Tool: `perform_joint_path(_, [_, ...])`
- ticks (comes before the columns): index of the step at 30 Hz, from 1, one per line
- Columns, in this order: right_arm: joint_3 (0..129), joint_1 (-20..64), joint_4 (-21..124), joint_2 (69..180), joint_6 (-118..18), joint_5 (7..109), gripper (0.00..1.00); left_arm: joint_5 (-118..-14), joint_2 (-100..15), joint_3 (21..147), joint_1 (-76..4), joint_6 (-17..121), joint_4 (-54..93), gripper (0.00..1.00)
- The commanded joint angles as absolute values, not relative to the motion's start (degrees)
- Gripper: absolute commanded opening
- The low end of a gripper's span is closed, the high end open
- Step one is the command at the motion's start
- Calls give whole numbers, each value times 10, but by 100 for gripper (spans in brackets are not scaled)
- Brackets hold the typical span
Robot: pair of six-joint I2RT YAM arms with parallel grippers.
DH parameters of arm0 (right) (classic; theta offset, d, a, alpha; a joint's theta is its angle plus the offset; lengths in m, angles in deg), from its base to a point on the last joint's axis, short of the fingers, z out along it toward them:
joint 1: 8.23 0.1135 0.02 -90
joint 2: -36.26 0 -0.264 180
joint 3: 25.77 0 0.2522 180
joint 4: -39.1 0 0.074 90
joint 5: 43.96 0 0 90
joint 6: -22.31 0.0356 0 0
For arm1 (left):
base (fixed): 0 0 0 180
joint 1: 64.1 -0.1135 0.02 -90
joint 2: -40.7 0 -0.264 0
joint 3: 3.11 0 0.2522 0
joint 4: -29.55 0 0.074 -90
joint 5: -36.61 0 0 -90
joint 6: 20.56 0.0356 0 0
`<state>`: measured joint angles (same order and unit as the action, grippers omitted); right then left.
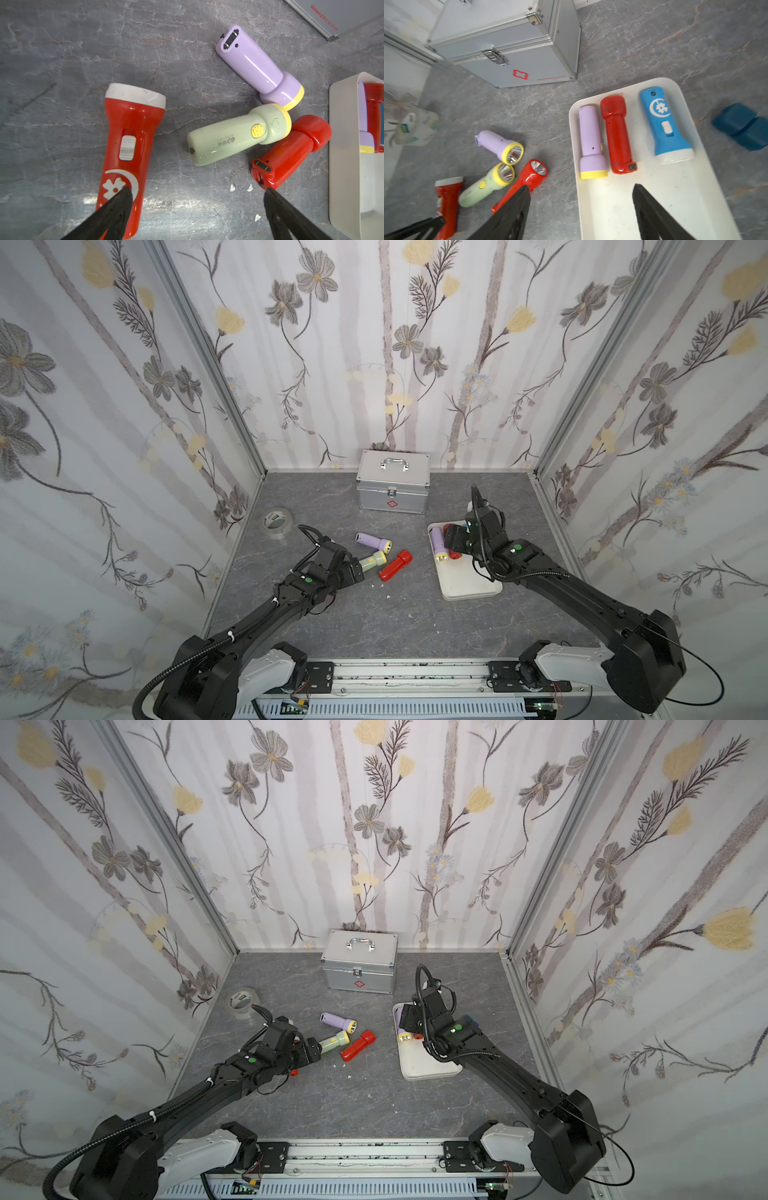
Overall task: Put the flashlights into the storage boxes
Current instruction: Place the flashlight at the storage box, then pick up the flashlight from the center of the board.
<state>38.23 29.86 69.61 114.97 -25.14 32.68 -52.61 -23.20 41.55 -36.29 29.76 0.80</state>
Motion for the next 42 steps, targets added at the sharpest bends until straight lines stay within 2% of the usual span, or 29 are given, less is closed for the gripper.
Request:
perform_joint_path(1, [344, 344, 594, 1119, -66, 238, 76, -565, -243, 406, -363, 244, 61, 100])
perform_joint_path(4, [321, 356, 594, 1110, 33, 219, 68, -572, -250, 409, -363, 231, 63, 100])
perform_joint_path(6, [293, 371, 542, 1117, 50, 251, 69, -565, -247, 413, -363, 232, 52, 100])
perform_joint_path(10, [302, 425, 526, 1177, 103, 259, 69, -544, -233, 417, -363, 239, 28, 100])
perform_joint_path(18, [417, 505, 568, 1340, 181, 264, 68, -517, -204, 426, -363, 263, -11, 100])
perform_joint_path(25, [466, 511, 620, 1416, 243, 283, 68, -505, -194, 425, -364, 272, -24, 100])
perform_joint_path(42, [585, 490, 705, 1560, 223, 315, 65, -499, -212, 427, -368, 285, -17, 100])
